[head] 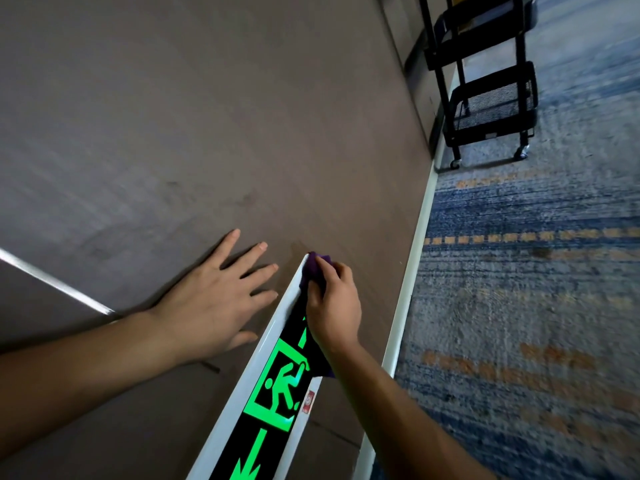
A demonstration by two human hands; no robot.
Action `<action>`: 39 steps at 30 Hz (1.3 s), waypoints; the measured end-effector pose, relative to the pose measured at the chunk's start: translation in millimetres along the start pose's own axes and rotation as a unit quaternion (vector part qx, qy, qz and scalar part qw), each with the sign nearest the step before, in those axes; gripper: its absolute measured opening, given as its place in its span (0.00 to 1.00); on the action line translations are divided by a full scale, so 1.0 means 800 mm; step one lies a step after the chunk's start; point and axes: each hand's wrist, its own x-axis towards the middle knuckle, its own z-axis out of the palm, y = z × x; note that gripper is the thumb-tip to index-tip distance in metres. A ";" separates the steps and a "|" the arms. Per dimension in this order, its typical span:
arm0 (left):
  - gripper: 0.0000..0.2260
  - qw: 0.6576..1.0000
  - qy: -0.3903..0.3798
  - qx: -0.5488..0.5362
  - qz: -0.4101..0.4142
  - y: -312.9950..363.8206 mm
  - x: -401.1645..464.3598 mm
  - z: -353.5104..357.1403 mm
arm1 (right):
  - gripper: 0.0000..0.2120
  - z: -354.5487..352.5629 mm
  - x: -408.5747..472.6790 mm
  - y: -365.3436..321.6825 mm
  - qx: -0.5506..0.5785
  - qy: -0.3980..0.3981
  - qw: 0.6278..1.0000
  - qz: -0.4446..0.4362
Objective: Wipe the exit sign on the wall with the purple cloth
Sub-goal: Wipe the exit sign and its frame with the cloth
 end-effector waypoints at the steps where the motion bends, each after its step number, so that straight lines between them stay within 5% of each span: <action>1: 0.32 1.000 0.000 0.001 -0.002 0.000 -0.001 0.001 | 0.22 -0.001 0.003 -0.005 0.007 -0.002 1.000 -0.010; 7: 0.31 1.000 0.005 0.003 0.004 0.001 -0.003 -0.004 | 0.22 -0.025 0.006 0.018 0.121 -0.013 0.992 -0.042; 11: 0.30 1.000 -0.008 0.010 0.006 -0.003 -0.004 -0.005 | 0.21 -0.048 0.015 0.075 0.061 0.086 0.989 0.106; 16: 0.29 1.000 -0.011 0.006 0.012 -0.002 -0.005 -0.005 | 0.21 -0.026 -0.015 0.103 -0.033 -0.056 0.990 0.126; 20: 0.30 1.000 -0.007 0.009 0.007 -0.002 -0.002 -0.002 | 0.21 -0.016 -0.016 0.096 -0.021 -0.039 0.986 0.159; 31: 0.31 1.000 -0.027 0.000 0.008 -0.010 -0.006 -0.010 | 0.18 0.000 -0.003 0.032 0.081 0.008 0.992 0.100; 39: 0.33 0.999 -0.034 0.030 -0.030 -0.033 -0.021 -0.021 | 0.20 -0.012 0.013 -0.011 0.046 -0.018 0.999 0.013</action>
